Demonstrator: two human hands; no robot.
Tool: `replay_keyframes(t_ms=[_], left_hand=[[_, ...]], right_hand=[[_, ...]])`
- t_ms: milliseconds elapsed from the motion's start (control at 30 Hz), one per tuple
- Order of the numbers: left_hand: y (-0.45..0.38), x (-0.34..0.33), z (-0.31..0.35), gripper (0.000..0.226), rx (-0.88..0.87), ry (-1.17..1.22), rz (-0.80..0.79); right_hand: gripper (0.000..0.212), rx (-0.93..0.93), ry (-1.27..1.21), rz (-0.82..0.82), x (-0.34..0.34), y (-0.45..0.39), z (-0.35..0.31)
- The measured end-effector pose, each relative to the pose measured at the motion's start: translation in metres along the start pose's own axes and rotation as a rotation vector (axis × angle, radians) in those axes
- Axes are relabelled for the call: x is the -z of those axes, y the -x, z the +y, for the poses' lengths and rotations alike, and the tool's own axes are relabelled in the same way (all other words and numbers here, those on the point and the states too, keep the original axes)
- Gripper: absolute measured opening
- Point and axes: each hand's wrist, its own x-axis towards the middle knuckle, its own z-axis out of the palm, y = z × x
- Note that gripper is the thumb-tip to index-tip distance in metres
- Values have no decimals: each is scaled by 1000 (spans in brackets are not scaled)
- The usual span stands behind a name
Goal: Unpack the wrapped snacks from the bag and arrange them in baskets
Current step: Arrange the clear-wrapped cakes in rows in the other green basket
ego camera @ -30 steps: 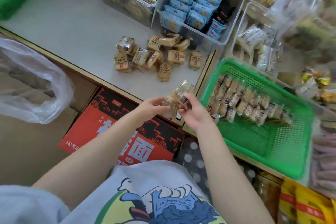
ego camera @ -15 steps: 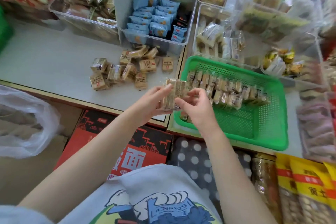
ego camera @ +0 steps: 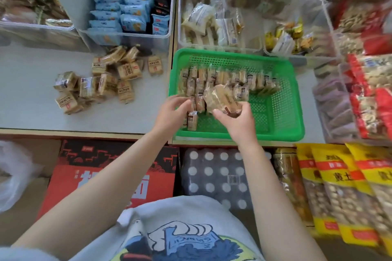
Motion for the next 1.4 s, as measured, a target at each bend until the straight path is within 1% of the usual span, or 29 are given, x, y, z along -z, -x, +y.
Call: replay_keyframes(t_ms=[67, 133, 200, 267, 333, 400, 500, 533, 633, 733, 867, 967, 1033, 1100, 1167, 1233, 1300, 1333, 1400], left_hand=[[-11, 3, -18, 39, 59, -105, 88], [-14, 4, -33, 50, 131, -151, 78], [-14, 3, -43, 55, 156, -148, 72], [-13, 2, -48, 55, 144, -160, 83], [-13, 2, -51, 54, 143, -183, 90], [-13, 3, -54, 53, 132, -188, 91], [-15, 4, -58, 53, 112, -176, 85], [-16, 4, -59, 53, 107, -174, 80], [-18, 5, -60, 53, 112, -169, 64], [-18, 7, -61, 53, 111, -172, 52], [-18, 8, -61, 53, 99, -193, 53], [-19, 7, -63, 53, 83, -228, 40], [-20, 9, -65, 53, 72, -230, 28], [-22, 14, -66, 54, 56, -228, 0], [-23, 23, -69, 51, 34, -222, -33], [-22, 33, -76, 48, 19, -200, -14], [-21, 48, -91, 47, 55, -206, 58], [-22, 57, -103, 47, 95, -233, 94], [-24, 82, -134, 52, 194, -391, 145]], right_hand=[[58, 16, 267, -12, 18, -15, 10], [57, 4, 530, -64, 19, -29, 16], [57, -14, 739, -128, 10, -41, 19], [62, -76, 831, -162, -4, -51, 19], [70, -132, 861, -152, -24, -58, 17], [76, -164, 850, -155, -44, -62, 15], [86, -183, 775, -240, -63, -70, 19], [86, -196, 775, -256, -64, -71, 20], [76, -238, 824, -327, -62, -74, 28], [84, -274, 790, -394, -62, -75, 26], [79, -226, 813, -441, -68, -75, 20], [80, -269, 746, -509, -63, -71, 11], [78, -283, 672, -488, -57, -71, 3], [79, -283, 583, -404, -52, -66, -10], [81, -218, 514, -323, -51, -60, -23], [71, -101, 444, -241, -54, -55, -34], [53, 7, 372, -194, -67, -53, -47], [45, 50, 347, -201, -78, -53, -55], [36, 117, 349, -272, -110, -55, -72]])
